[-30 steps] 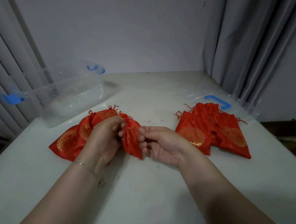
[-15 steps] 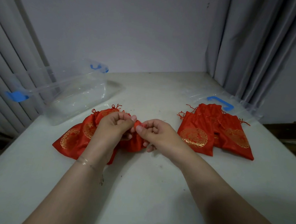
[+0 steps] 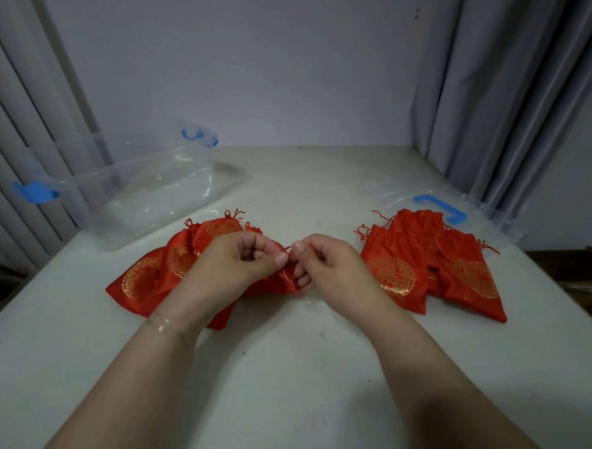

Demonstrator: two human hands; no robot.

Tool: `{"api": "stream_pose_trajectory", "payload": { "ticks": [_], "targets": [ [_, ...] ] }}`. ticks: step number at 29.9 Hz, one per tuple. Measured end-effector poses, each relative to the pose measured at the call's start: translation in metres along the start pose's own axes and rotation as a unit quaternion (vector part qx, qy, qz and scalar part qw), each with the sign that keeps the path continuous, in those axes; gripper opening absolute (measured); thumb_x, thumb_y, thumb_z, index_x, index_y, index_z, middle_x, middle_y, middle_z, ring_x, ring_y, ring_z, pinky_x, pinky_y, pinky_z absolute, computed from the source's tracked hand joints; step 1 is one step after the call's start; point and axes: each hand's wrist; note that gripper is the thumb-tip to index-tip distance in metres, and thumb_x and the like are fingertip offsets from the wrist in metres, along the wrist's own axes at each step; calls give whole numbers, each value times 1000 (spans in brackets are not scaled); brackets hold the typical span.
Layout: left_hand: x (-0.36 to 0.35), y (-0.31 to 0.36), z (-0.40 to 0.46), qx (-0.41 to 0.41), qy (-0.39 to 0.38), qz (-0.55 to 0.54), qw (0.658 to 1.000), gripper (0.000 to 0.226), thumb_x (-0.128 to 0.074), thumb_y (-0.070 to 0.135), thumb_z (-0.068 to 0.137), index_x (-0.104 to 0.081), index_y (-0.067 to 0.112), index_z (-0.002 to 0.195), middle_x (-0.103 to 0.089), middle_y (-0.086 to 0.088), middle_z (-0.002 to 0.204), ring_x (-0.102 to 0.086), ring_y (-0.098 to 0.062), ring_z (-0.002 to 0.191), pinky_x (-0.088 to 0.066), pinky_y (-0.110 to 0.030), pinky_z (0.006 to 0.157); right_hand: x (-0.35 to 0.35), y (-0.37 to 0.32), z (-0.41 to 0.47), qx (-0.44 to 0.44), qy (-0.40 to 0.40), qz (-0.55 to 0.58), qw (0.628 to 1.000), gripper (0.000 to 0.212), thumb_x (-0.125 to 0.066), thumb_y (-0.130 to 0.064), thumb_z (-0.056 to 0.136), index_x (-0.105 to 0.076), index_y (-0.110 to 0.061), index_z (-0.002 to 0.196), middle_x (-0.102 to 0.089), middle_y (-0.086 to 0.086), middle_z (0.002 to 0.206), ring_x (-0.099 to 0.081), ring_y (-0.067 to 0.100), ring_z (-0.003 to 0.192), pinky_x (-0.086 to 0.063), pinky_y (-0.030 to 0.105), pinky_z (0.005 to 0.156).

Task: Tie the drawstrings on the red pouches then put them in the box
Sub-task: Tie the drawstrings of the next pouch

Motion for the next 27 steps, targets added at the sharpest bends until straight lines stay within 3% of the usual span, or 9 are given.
{"api": "stream_pose_trajectory", "payload": {
  "ticks": [3,6,9,11,13,18,21,25,27],
  "targets": [
    [0,2,-2,-1,-3,34,999,13,-75,6,77,-69,7,88,-61,-6,74,-56,-6,66,-46,-10,61,0,3,-2,58,28,-80,995,25,-51,-32,94,-62,-15,80,-64,-2,68,-63,15,65,-54,43,71],
    [-1,6,-6,-56,16,193,979,11,-77,17,77,-70,19,84,-62,9,68,-51,4,53,-37,-7,52,-2,2,-2,91,20,-141,986,25,-49,-33,95,-63,-15,83,-65,0,75,-62,19,73,-51,43,71],
    [-2,4,-9,-102,28,318,942,7,-74,32,78,-67,31,78,-60,19,63,-51,9,62,-33,-16,57,-2,3,-2,97,14,-169,981,28,-47,-37,93,-63,-17,82,-66,1,74,-63,19,71,-51,43,68],
    [-5,3,-9,-108,37,337,935,2,-70,33,80,-69,32,81,-58,26,64,-50,14,67,-32,-27,64,-1,5,-1,79,20,-162,983,31,-47,-39,93,-64,-18,79,-67,-2,71,-64,16,68,-53,41,68],
    [-7,3,-8,-106,55,333,935,5,-67,31,81,-71,31,84,-59,25,65,-50,14,67,-32,-29,68,-2,6,-1,42,27,-114,992,32,-47,-38,95,-64,-19,76,-66,-6,67,-65,11,63,-54,37,68],
    [-10,1,-7,-112,75,284,949,7,-68,24,82,-73,24,86,-57,22,58,-49,13,56,-30,-8,54,-8,0,1,-51,60,46,996,36,-43,-31,98,-62,-20,70,-63,-2,57,-62,16,54,-51,31,57],
    [-9,1,-6,-104,85,229,964,7,-68,18,83,-73,21,79,-59,22,58,-50,9,56,-33,-6,56,-6,0,1,-43,101,28,994,37,-43,-33,98,-61,-18,69,-64,0,59,-62,17,53,-53,33,60],
    [-7,7,-4,-47,69,-31,996,14,-69,9,83,-72,20,75,-72,-2,80,-59,-6,74,-46,-18,73,1,2,4,-27,119,22,992,35,-47,-30,97,-62,-17,68,-61,-5,61,-59,10,52,-53,34,62],
    [-7,9,-3,-13,82,-102,991,10,-68,10,83,-73,16,78,-70,0,76,-57,-3,67,-46,-13,64,2,2,5,-5,120,16,993,31,-50,-29,96,-62,-23,69,-62,-6,64,-59,9,57,-54,37,66]
  ]
}}
Point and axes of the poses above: each hand's wrist, its own z-axis towards the middle knuckle, its own x-axis out of the back of the hand, y = z × x
